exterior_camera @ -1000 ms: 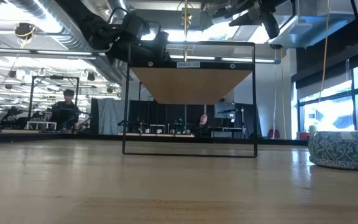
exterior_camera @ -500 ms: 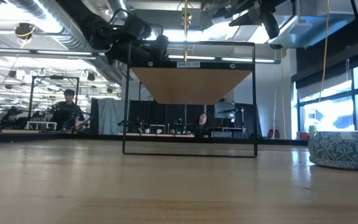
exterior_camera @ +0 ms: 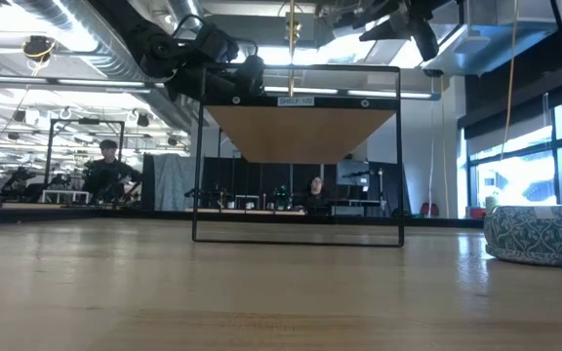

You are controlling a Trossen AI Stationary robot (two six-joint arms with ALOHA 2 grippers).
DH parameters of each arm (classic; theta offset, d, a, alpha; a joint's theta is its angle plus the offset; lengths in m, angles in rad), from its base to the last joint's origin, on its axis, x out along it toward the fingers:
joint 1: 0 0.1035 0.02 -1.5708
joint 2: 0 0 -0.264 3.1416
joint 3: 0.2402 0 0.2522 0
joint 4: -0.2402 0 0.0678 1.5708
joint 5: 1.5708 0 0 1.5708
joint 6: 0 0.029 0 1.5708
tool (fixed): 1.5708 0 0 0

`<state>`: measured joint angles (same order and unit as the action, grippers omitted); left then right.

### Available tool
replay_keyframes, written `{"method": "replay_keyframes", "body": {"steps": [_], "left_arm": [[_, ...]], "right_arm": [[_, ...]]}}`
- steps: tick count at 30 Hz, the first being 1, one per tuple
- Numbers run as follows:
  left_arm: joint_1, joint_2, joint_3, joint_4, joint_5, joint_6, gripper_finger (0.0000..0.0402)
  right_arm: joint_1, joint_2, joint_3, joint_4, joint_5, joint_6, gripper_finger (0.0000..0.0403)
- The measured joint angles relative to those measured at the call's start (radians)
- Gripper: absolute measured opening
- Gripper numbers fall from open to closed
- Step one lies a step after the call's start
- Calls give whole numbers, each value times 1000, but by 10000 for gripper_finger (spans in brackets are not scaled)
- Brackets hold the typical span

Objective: Pick & Place candle stick holders
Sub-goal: Adjust the violet scented candle, then put the blue scented candle on the shelf

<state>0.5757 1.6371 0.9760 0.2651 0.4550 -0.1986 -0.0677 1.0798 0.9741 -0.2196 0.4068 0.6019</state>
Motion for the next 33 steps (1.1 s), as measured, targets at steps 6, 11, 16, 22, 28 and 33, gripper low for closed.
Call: {"method": "replay_keyframes", "body": {"steps": [6,11,16,22,28,33], "left_arm": [[0,-6,0,-13,16,0,2],[0,-23,0,-31,-8,7,1],[2,-64,0,-83,-101,30,2],[7,-147,0,-162,-248,55,2],[12,-223,0,-292,-248,56,3],[10,-278,0,-431,-223,69,3]], "right_arm": [[0,0,0,0,0,0,110],[0,0,0,0,0,0,110],[0,0,0,0,1,0,110],[0,0,0,0,0,-9,110],[0,0,0,-1,-86,-41,110],[0,0,0,-29,-222,-43,114]]}}
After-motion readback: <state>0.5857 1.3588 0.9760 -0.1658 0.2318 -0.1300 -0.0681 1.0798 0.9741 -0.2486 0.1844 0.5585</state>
